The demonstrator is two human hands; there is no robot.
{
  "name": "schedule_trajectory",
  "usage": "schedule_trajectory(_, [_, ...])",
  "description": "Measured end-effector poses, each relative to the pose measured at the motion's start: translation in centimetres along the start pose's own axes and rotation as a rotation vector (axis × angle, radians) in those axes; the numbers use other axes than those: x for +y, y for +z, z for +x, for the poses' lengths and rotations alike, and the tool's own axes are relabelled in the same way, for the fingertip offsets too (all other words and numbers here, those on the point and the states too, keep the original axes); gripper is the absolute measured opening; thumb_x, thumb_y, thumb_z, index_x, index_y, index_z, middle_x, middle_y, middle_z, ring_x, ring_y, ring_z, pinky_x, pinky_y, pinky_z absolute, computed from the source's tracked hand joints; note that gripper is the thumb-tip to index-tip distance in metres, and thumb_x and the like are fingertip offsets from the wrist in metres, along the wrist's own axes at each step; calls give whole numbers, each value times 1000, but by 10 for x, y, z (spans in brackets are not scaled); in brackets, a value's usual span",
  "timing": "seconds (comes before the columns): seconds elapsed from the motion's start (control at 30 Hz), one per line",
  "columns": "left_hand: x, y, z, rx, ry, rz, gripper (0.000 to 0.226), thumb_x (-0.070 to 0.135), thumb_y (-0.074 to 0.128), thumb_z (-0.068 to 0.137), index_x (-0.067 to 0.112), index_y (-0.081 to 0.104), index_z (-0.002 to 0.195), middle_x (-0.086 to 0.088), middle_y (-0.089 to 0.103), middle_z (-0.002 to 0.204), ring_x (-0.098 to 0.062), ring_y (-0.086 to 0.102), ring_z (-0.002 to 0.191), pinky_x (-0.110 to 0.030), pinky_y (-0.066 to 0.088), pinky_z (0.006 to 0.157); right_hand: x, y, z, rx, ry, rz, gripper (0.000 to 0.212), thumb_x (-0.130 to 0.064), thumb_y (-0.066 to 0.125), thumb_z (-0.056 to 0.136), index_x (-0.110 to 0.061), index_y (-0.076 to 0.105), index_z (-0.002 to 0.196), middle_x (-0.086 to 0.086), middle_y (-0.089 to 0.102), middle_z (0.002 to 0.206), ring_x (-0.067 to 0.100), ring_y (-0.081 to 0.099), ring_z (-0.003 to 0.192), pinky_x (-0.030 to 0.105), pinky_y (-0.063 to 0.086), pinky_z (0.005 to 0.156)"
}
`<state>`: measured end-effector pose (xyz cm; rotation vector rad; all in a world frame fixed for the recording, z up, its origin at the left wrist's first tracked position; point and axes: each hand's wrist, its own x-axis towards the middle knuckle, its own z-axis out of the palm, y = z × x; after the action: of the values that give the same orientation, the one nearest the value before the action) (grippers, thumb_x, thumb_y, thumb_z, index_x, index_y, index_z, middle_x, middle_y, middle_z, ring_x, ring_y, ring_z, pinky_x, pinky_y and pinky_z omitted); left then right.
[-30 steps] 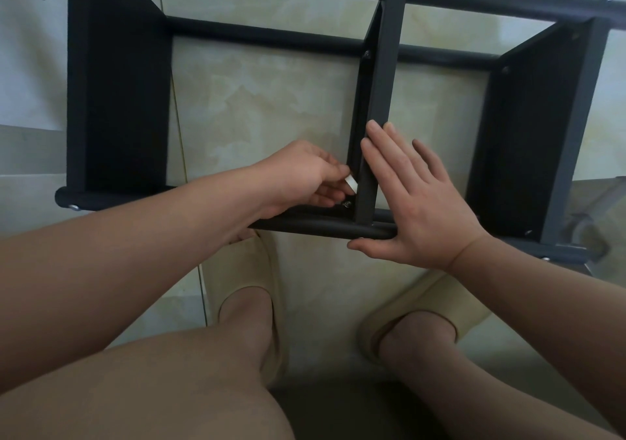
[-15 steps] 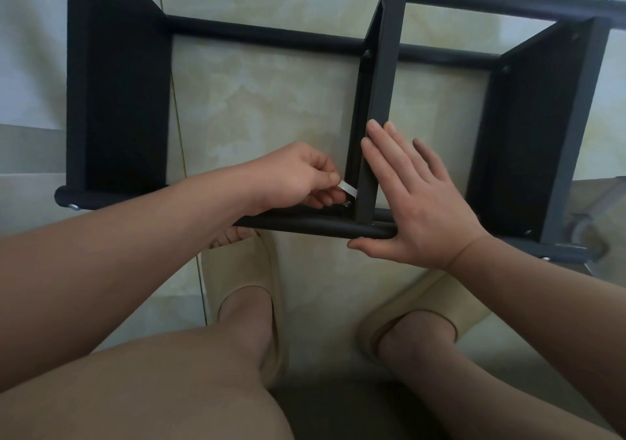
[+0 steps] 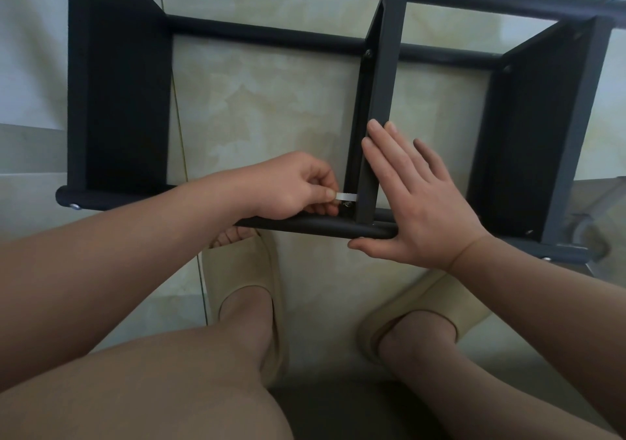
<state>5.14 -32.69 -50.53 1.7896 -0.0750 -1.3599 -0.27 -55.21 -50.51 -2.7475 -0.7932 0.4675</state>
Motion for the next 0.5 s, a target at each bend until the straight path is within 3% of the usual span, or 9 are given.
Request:
schedule_trajectory(0.3, [-2,2,2,-45,0,197,17,22,62,98,28,66,82,18,63,61,4,53,56,-21,39,62,0,0,0,-3,1,-3,116,-82,49,83,-3,15,161,10,3,170,24,-1,157,56,17,124])
schedule_trajectory(0.5, [1,-3,0,-21,16,274,16,27,67,95,36,68,81,26,68,73,7,61,69,-17,42,66,0,0,0,0,-1,1,116,-82,49,83,-3,15,161,10,4,170,25,0,157,57,18,123])
